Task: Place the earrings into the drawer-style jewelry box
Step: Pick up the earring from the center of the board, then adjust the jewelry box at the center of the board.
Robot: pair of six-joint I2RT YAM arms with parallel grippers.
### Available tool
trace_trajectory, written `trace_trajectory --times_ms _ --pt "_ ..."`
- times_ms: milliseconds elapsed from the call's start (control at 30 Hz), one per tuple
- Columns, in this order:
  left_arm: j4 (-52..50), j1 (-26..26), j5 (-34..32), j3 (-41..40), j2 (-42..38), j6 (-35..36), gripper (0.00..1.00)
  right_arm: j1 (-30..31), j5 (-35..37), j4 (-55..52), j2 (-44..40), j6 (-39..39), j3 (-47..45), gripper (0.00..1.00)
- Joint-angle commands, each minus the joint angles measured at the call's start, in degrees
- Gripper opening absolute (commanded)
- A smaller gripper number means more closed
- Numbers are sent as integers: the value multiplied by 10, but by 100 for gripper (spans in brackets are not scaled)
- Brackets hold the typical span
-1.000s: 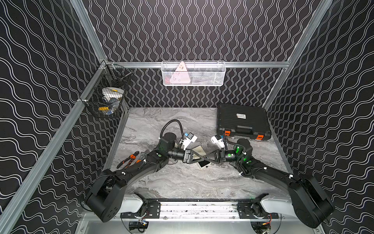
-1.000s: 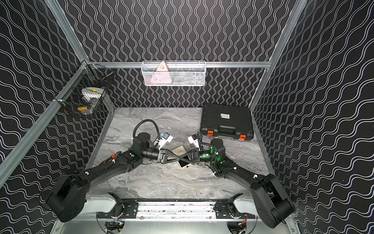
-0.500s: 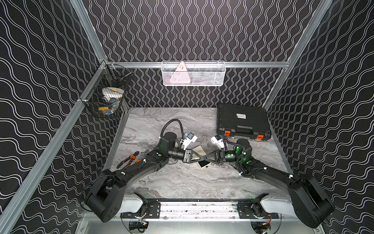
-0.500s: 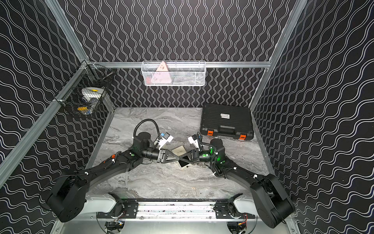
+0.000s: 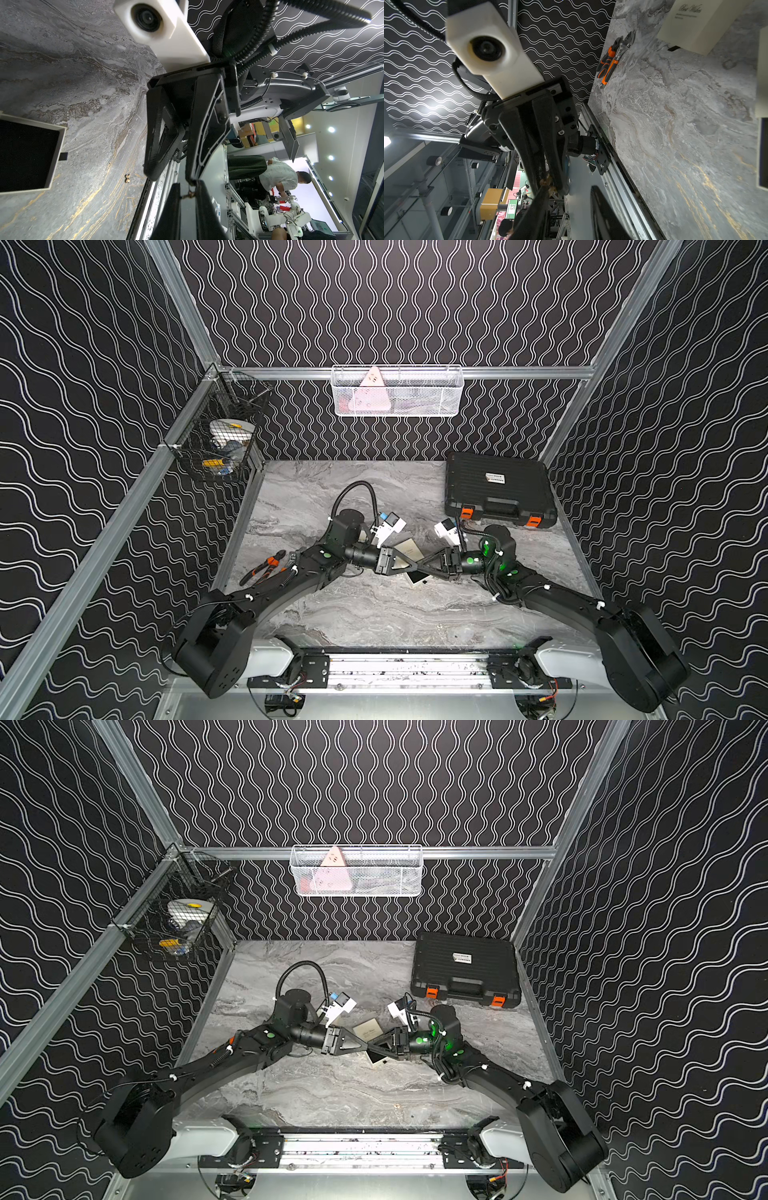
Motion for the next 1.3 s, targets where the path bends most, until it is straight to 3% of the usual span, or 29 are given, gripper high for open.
trace_trajectory --times_ms 0,133,233,433,733,1067,1267 --pt "-70 1 -49 4 2 27 0 -9 -6 -62 -31 -49 4 42" --pt "-131 0 -107 16 9 9 0 -25 49 -212 -82 -127 13 46" --pt "-188 -2 -173 36 18 -24 0 -26 138 -335 -100 -195 29 47" --pt "-279 -41 -290 113 71 -111 0 -42 316 -465 -60 -254 63 48" --pt "-355 -79 -370 220 160 -168 0 -53 301 -424 66 -276 98 49" --pt "-405 -79 -391 250 185 -154 0 -53 286 -380 174 -300 122 50" --pt "-425 -79 -405 251 174 -150 0 -41 269 -363 195 -308 125 48"
